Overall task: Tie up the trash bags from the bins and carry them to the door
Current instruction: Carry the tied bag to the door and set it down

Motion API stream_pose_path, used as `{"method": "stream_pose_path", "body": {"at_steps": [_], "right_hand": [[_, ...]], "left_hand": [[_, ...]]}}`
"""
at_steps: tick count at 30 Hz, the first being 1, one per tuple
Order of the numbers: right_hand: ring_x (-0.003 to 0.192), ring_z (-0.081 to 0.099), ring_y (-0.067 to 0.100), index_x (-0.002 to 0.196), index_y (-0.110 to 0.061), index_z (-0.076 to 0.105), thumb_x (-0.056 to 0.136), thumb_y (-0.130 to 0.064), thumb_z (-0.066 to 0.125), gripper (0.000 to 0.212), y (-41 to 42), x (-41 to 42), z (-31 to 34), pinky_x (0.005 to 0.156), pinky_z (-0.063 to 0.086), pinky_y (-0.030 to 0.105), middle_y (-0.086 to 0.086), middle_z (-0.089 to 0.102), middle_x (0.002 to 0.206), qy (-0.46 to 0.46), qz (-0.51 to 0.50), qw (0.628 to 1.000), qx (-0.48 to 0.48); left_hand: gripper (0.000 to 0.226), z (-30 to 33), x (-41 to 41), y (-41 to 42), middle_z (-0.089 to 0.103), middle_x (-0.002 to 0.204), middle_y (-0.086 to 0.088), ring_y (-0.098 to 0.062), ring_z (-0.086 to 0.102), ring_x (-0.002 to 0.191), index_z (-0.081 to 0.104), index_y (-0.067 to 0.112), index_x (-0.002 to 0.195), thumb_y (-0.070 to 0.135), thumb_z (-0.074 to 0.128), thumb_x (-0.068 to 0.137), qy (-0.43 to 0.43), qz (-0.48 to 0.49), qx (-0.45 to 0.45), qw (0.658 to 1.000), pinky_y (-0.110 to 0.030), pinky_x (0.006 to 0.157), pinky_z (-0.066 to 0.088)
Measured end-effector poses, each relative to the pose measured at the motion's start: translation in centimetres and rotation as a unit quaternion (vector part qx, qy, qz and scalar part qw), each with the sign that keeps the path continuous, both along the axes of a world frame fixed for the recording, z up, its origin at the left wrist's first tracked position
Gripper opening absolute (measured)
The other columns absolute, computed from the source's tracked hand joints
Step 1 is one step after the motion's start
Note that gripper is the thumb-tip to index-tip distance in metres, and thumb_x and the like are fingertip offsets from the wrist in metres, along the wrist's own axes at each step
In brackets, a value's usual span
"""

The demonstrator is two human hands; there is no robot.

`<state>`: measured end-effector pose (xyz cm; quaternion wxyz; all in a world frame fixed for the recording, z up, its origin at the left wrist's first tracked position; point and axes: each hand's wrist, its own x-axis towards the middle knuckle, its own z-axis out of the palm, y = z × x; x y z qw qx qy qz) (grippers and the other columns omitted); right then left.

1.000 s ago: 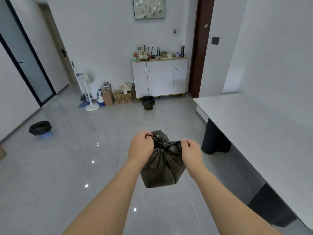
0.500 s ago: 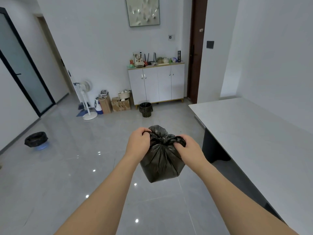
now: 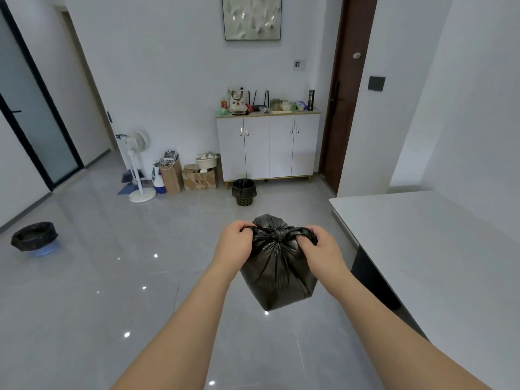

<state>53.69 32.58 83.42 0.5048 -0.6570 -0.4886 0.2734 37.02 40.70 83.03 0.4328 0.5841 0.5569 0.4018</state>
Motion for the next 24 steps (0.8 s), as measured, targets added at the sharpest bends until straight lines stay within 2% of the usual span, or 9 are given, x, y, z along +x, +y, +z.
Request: {"method": "stream_pose_path", "body": {"at_steps": [2, 4, 6, 11, 18, 24], "right_hand": [[0.082, 0.058, 0.001, 0.085, -0.034, 0.055, 0.095, -0.023, 0.055, 0.015, 4.2, 0.6, 0.8, 0.067, 0.044, 0.019, -0.014, 0.062, 0.088, 0.006, 0.006, 1.000, -0.005], [0.086, 0.059, 0.003, 0.095, -0.027, 0.060, 0.096, -0.024, 0.055, 0.006, 8.4, 1.3, 1.4, 0.072, 0.046, 0.023, -0.013, 0.064, 0.091, 0.014, 0.011, 1.000, -0.008], [0.090, 0.060, 0.005, 0.103, -0.023, 0.061, 0.095, -0.025, 0.056, 0.010, 12.6, 2.0, 1.5, 0.078, 0.048, 0.027, -0.012, 0.064, 0.094, 0.023, 0.010, 1.000, -0.006], [0.092, 0.062, 0.012, 0.105, -0.019, 0.062, 0.095, -0.024, 0.056, 0.012, 23.7, 4.1, 0.3, 0.085, 0.050, 0.033, -0.007, 0.066, 0.096, 0.047, 0.014, 0.999, -0.017], [0.087, 0.063, 0.011, 0.103, -0.017, 0.063, 0.095, -0.021, 0.056, 0.011, 41.4, 7.1, 0.1, 0.077, 0.049, 0.027, -0.005, 0.067, 0.093, 0.088, 0.017, 0.996, -0.003], [0.088, 0.061, 0.011, 0.104, -0.015, 0.063, 0.096, -0.019, 0.053, 0.013, 55.4, 7.3, 1.1, 0.079, 0.047, 0.027, -0.004, 0.066, 0.094, 0.098, 0.016, 0.995, -0.003]], "left_hand": [[0.027, 1.0, 0.3, 4.4, 0.068, 0.096, 0.000, -0.018, 0.061, 0.091, 0.069, 0.025, 0.095, 0.015, 0.043, 0.093, 0.010, 0.008, -0.001, 1.000, -0.033, 0.077, 0.050], [0.027, 1.9, 0.8, 8.8, 0.068, 0.096, 0.001, -0.017, 0.061, 0.091, 0.069, 0.023, 0.097, 0.016, 0.043, 0.093, 0.016, 0.011, 0.006, 1.000, -0.034, 0.080, 0.051], [0.027, 2.4, 1.4, 13.0, 0.068, 0.096, 0.002, -0.016, 0.061, 0.091, 0.069, 0.024, 0.097, 0.015, 0.043, 0.093, 0.019, 0.012, 0.013, 1.000, -0.033, 0.082, 0.051], [0.028, 1.7, 3.3, 23.8, 0.069, 0.095, 0.001, -0.016, 0.062, 0.089, 0.069, 0.021, 0.101, 0.017, 0.043, 0.094, 0.046, 0.006, 0.012, 0.999, -0.036, 0.083, 0.052], [0.027, 2.4, 6.0, 40.6, 0.070, 0.092, -0.004, -0.023, 0.065, 0.090, 0.069, 0.021, 0.097, 0.016, 0.043, 0.093, 0.056, 0.000, 0.007, 0.998, -0.044, 0.086, 0.053], [0.026, 3.9, 6.4, 53.7, 0.070, 0.087, -0.006, -0.020, 0.060, 0.075, 0.068, 0.023, 0.093, 0.014, 0.044, 0.092, 0.060, 0.003, 0.012, 0.998, -0.046, 0.083, 0.053]]}}
